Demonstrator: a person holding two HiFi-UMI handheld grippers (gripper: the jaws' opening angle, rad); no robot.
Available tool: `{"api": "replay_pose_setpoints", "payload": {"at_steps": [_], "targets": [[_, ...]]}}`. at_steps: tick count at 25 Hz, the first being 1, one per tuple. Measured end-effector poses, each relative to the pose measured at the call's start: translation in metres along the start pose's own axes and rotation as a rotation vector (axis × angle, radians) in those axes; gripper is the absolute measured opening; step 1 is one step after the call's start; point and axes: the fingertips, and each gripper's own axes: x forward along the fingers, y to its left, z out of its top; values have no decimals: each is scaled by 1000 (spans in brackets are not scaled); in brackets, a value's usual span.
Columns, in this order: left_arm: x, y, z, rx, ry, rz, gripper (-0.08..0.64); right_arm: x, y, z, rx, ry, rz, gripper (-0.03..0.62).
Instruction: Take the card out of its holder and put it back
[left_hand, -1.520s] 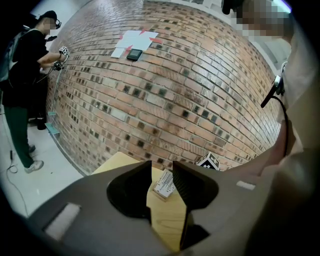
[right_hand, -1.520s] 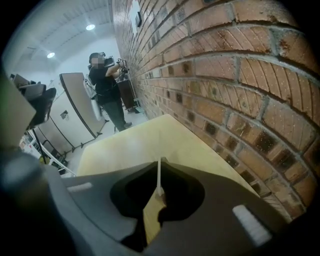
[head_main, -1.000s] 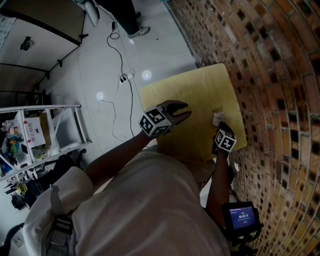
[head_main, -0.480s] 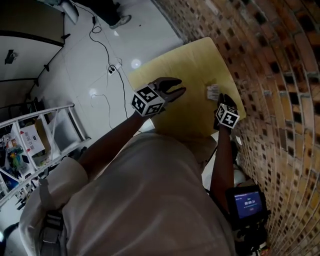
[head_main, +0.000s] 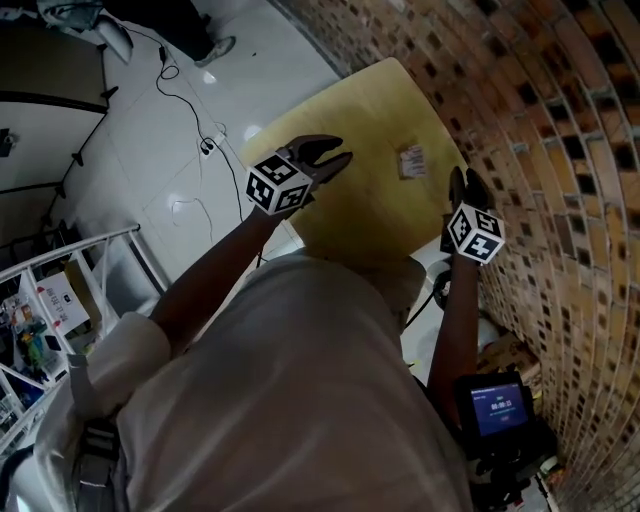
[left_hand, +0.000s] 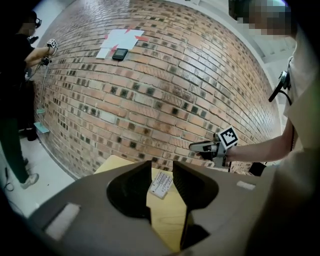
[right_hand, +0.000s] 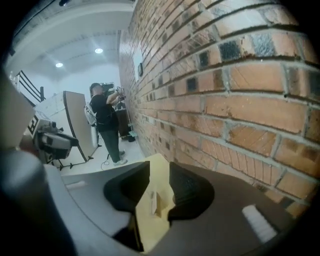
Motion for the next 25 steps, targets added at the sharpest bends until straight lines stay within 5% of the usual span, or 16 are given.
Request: {"api": "replay_pose_setpoints", "payload": {"at_steps": [10, 22, 25], "targets": [[-39, 38, -30, -57, 1, 103, 152, -86, 7, 46, -40, -156, -44, 129], [-50, 47, -41, -69, 5, 122, 152, -135, -16, -8, 39, -145, -165, 127], [-51, 42, -40, -72, 1, 110, 99, -141, -14, -15, 49, -147, -181, 127]]}}
